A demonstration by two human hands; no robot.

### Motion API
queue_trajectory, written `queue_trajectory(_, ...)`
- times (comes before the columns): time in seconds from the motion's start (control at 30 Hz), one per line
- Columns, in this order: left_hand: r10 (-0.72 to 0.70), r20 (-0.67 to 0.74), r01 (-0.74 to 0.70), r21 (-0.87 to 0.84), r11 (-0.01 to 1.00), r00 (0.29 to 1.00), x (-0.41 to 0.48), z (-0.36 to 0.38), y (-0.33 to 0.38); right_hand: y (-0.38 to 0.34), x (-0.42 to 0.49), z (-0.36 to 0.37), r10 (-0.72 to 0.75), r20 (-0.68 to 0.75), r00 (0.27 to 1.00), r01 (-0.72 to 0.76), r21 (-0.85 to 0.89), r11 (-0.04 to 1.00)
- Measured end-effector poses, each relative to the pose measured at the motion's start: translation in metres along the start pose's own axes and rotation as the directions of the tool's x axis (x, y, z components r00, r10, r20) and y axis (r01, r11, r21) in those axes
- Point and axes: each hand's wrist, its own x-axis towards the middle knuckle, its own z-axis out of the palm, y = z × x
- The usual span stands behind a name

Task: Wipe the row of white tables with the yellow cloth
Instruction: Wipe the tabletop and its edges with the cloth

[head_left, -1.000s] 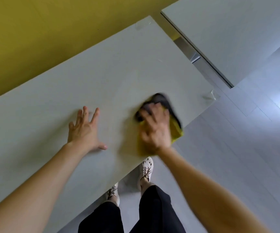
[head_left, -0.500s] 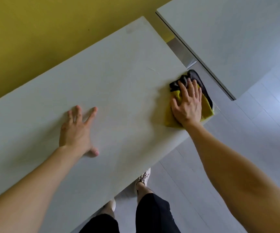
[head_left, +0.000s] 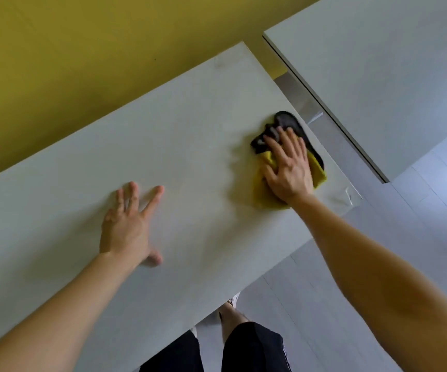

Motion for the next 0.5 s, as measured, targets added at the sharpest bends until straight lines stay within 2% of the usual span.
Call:
queue_trajectory(0.07,-0.001,-0.005,0.001,-0.006,1.0,1.0,-0.001,0.001,-0.001,-0.001,0.023,-0.001,0.325,-0.089,0.942,-0.328,-0.021,0.944)
queue_trajectory(0.1,0.0,-0.004,0.0,-0.012,1.0,1.0,-0.001,0.001,-0.001,-0.02,0.025,0.004,0.399,-0.103,0.911,-0.402,-0.011,0.915)
queue_trajectory(0.13,0.003,-0.005,-0.003,-0.012,1.0,1.0,-0.001,0.001,-0.001,-0.048,0.019,0.011,0.408,-0.111,0.906,-0.411,-0.01,0.911)
queue_trajectory(0.17,0.004,-0.009,-0.004,-0.005,1.0,1.0,0.0,0.002,-0.002,-0.08,0.004,0.021,0.329,-0.101,0.939,-0.332,-0.009,0.943)
queue_trajectory(0.2,0.004,-0.014,-0.004,0.0,1.0,1.0,0.0,0.003,-0.002,-0.115,-0.018,0.033,0.164,-0.055,0.985,-0.165,0.002,0.986)
queue_trajectory(0.23,0.004,-0.019,-0.004,-0.004,1.0,1.0,0.0,0.004,-0.003,-0.146,-0.043,0.044,-0.046,0.036,0.998,0.045,0.027,0.999)
queue_trajectory(0.27,0.003,-0.024,-0.003,-0.01,1.0,1.0,0.0,0.004,-0.004,-0.17,-0.065,0.052,-0.252,0.13,0.959,0.247,0.06,0.967)
queue_trajectory(0.3,0.002,-0.03,-0.002,-0.015,1.0,1.0,0.0,0.004,-0.004,-0.18,-0.077,0.057,-0.421,0.195,0.886,0.41,0.097,0.907)
queue_trajectory(0.37,0.007,-0.029,-0.008,-0.023,1.0,1.0,0.0,0.004,-0.006,-0.163,-0.067,0.059,-0.619,0.255,0.743,0.601,0.153,0.784)
queue_trajectory(0.4,0.012,-0.029,-0.013,-0.033,0.999,1.0,0.0,0.003,-0.007,-0.143,-0.051,0.057,-0.659,0.27,0.702,0.642,0.16,0.75)
queue_trajectory(0.43,0.019,-0.028,-0.02,-0.043,0.999,0.999,-0.001,0.003,-0.008,-0.121,-0.031,0.05,-0.65,0.275,0.708,0.637,0.147,0.756)
queue_trajectory(0.47,0.028,-0.03,-0.03,-0.054,0.998,0.999,-0.001,0.004,-0.01,-0.097,-0.01,0.043,-0.581,0.252,0.774,0.573,0.11,0.812)
queue_trajectory(0.5,0.035,-0.034,-0.037,-0.059,0.998,0.999,-0.001,0.003,-0.012,-0.074,0.011,0.033,-0.446,0.202,0.872,0.445,0.054,0.894)
